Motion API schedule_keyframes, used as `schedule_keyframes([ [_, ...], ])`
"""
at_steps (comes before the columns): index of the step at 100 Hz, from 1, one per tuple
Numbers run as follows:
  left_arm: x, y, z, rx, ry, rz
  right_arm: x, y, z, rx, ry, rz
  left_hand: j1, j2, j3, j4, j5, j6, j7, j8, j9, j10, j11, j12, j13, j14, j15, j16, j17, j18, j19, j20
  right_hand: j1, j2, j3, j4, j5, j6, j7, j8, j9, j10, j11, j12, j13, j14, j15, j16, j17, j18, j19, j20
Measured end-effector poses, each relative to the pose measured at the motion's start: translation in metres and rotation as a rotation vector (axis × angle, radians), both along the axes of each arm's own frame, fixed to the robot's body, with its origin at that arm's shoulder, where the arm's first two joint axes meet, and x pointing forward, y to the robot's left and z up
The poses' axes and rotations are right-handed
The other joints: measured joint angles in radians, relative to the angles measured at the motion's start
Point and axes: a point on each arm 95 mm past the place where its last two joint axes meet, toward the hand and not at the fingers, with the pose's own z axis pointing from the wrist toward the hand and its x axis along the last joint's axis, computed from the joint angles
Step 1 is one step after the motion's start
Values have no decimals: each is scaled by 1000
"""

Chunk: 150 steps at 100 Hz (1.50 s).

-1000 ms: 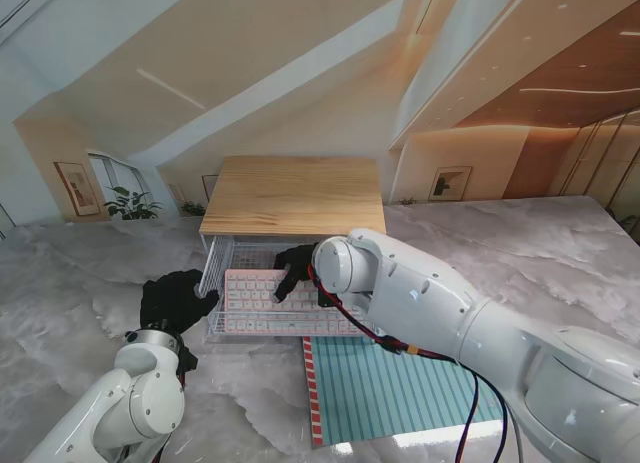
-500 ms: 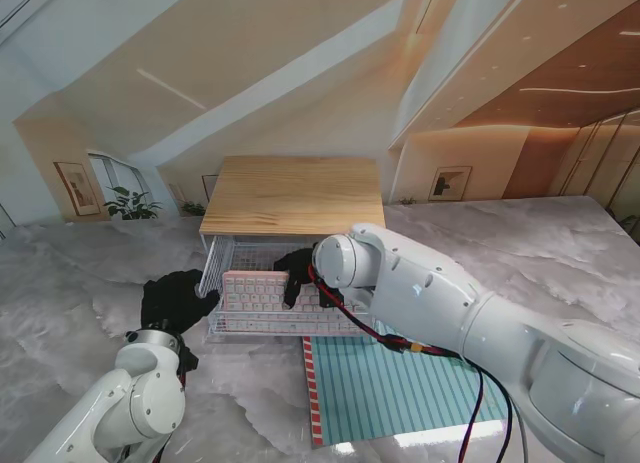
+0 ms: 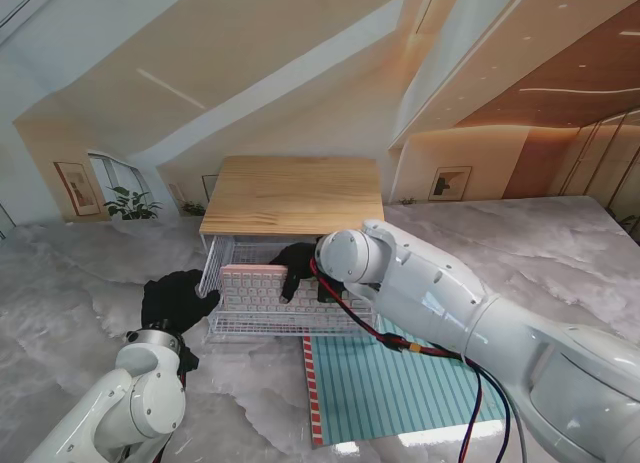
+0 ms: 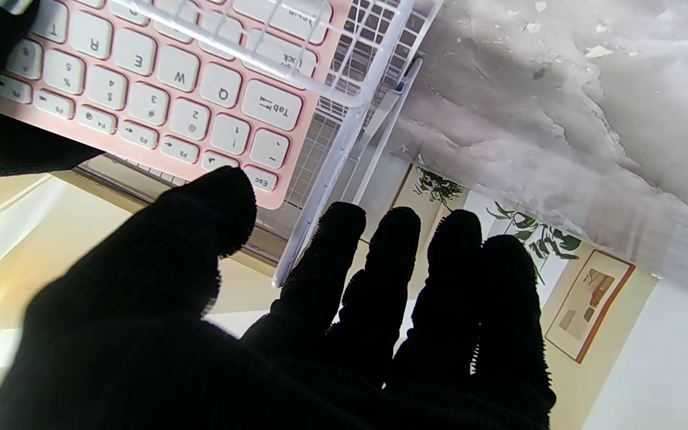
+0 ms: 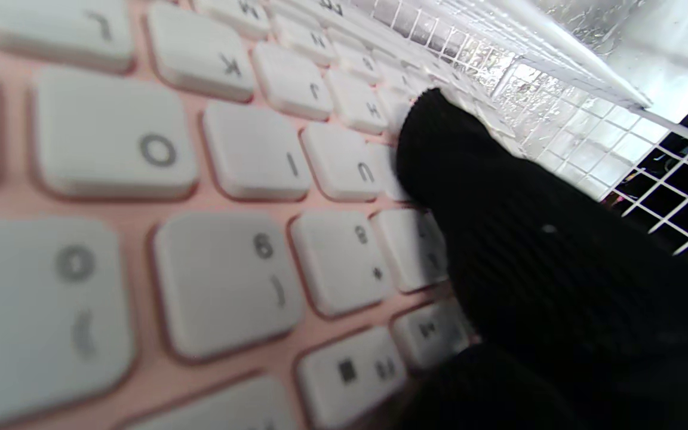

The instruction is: Unroll the mouse pad and set up the keyboard and mouse from the tabletop organizer

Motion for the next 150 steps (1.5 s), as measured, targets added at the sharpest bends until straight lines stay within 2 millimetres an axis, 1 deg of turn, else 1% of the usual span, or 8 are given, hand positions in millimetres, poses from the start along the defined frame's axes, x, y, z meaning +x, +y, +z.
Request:
schedule_keyframes([
  [3, 0, 0, 0, 0, 0, 0, 0, 0, 0, 7, -3, 3, 0, 0, 1, 0, 0, 0, 0, 0, 0, 0, 0, 0, 0, 0, 0, 0, 0, 0, 0, 0, 7, 0, -1, -8, 0, 7, 0, -2, 10, -1, -3, -1, 2, 5, 0, -2, 1, 1, 0, 0],
  [12, 0, 0, 0, -1, 0, 1, 0, -2, -1, 21, -8, 2, 0, 0, 5, 0, 0, 0, 0, 0, 0, 0, 0, 0, 0, 0, 3, 0, 0, 0, 3, 0, 9, -10, -1, -9, 11, 13, 0, -22, 22, 1, -8, -8, 10, 13, 0, -10, 8, 4, 0, -1],
  [25, 0, 0, 0, -4, -1, 2, 1, -6, -2, 43, -11, 8, 0, 0, 5, 0, 0, 0, 0, 0, 0, 0, 0, 0, 0, 0, 4, 0, 0, 0, 6, 0, 9, -11, 0, -11, 11, 16, 0, -24, 34, 0, -15, -13, 13, 18, 0, -11, 9, 6, 0, -2],
  [53, -1, 0, 0, -6, -2, 0, 0, -14, 1, 100, -42, -18, 0, 0, 5, 0, 0, 0, 0, 0, 0, 0, 0, 0, 0, 0, 4, 0, 0, 0, 6, 0, 10, -42, 13, -20, 50, 36, 0, -50, 60, 0, -16, -13, 33, 25, 0, -25, 18, 14, 0, -2],
  [98, -1, 0, 0, -6, -1, -1, -6, -11, 1, 170, -128, -43, 0, 0, 5, 0, 0, 0, 0, 0, 0, 0, 0, 0, 0, 0, 4, 0, 0, 0, 7, 0, 10, -43, 20, -20, 50, 48, 0, -50, 61, 6, -16, -13, 34, 28, 0, -26, 21, 15, 0, -2],
  [109, -1, 0, 0, -6, -1, -1, -8, -9, 4, 178, -141, -36, 0, 0, 5, 0, 0, 0, 0, 0, 0, 0, 0, 0, 0, 0, 4, 0, 0, 0, 7, 0, 10, -43, 21, -20, 50, 49, 0, -50, 61, 7, -16, -13, 34, 28, 0, -26, 21, 15, 0, -2],
  [133, -1, -1, 0, -9, -1, -1, -12, -8, 23, 193, -197, -11, 0, 0, 5, 0, 0, 0, 0, 0, 0, 0, 0, 0, 0, 0, 4, 0, 0, 0, 7, 0, 11, -43, 21, -20, 50, 49, 0, -50, 61, 7, -16, -13, 34, 29, 0, -26, 21, 15, 0, -2],
  [150, -1, -1, 0, -10, -1, -2, -12, -11, 31, 202, -227, -12, 0, 0, 5, 0, 0, 2, 0, 0, 0, 0, 0, 0, 0, 0, 4, 0, 0, 0, 7, 0, 11, -43, 21, -21, 50, 50, 0, -50, 61, 7, -16, -13, 35, 29, 0, -26, 22, 15, 0, -1],
])
